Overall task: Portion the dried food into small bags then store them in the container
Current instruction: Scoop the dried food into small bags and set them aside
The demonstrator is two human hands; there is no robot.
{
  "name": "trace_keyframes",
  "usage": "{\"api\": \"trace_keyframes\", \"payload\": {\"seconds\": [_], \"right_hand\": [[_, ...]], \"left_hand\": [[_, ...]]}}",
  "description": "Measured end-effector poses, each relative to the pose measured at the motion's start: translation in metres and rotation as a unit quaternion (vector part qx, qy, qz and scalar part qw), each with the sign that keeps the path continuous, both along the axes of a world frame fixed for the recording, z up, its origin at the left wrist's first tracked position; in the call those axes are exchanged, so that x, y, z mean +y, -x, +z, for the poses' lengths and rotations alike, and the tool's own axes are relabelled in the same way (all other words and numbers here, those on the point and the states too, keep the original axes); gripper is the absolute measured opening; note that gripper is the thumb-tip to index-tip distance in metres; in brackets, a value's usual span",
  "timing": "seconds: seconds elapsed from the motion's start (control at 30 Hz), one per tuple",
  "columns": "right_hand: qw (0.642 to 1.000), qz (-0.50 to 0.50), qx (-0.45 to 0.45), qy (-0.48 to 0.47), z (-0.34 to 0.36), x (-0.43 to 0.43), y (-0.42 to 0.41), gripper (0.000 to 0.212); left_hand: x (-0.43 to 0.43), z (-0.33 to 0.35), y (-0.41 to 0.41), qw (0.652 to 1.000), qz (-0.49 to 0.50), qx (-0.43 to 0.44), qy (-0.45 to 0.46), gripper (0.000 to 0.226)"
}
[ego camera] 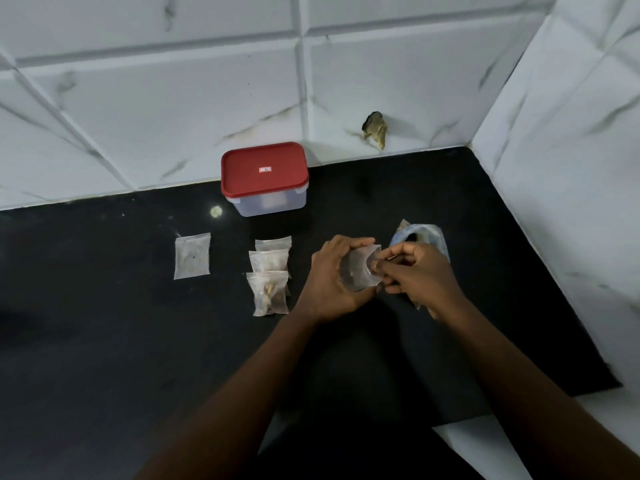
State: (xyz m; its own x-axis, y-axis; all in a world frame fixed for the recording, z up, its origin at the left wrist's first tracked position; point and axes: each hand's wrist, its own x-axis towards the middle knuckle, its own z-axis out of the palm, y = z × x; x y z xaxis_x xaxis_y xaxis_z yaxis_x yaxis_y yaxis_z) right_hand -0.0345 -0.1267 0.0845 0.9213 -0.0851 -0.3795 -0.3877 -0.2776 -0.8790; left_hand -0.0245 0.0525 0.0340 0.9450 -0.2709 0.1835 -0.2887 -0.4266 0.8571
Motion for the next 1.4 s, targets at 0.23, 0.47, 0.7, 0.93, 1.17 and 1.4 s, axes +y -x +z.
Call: {"api": "trace_keyframes", "payload": {"seconds": [0.23, 0.47, 0.7, 0.93, 1.17, 1.4], "right_hand": [[0.991, 0.017, -0.058, 0.115, 0.009, -0.025, 0.003, 0.02], [0.987, 0.084, -0.019, 0.138, 0.0, -0.042, 0.0, 0.01], [0.986, 0.104, 0.021, 0.129, 0.0, -0.056, -0.001, 0.009], [0.988, 0.096, 0.013, 0.124, -0.005, -0.058, -0.003, 0.023], [0.984, 0.109, 0.024, 0.135, -0.011, -0.06, -0.008, 0.033], [0.986, 0.12, 0.047, 0.105, -0.01, -0.056, -0.01, 0.024]], "left_hand": [[-0.029, -0.007, -0.008, 0.998, 0.004, 0.03, -0.05, 0.074], [-0.06, -0.009, -0.005, 0.993, -0.008, 0.084, -0.077, 0.07], [-0.078, -0.02, -0.01, 0.994, -0.014, 0.042, -0.102, 0.053], [-0.085, -0.028, -0.015, 0.992, 0.004, 0.023, -0.12, 0.056], [-0.082, -0.028, -0.018, 0.991, -0.027, 0.028, -0.13, 0.059], [-0.078, -0.03, -0.019, 0.995, -0.031, 0.024, -0.094, 0.047]]}}
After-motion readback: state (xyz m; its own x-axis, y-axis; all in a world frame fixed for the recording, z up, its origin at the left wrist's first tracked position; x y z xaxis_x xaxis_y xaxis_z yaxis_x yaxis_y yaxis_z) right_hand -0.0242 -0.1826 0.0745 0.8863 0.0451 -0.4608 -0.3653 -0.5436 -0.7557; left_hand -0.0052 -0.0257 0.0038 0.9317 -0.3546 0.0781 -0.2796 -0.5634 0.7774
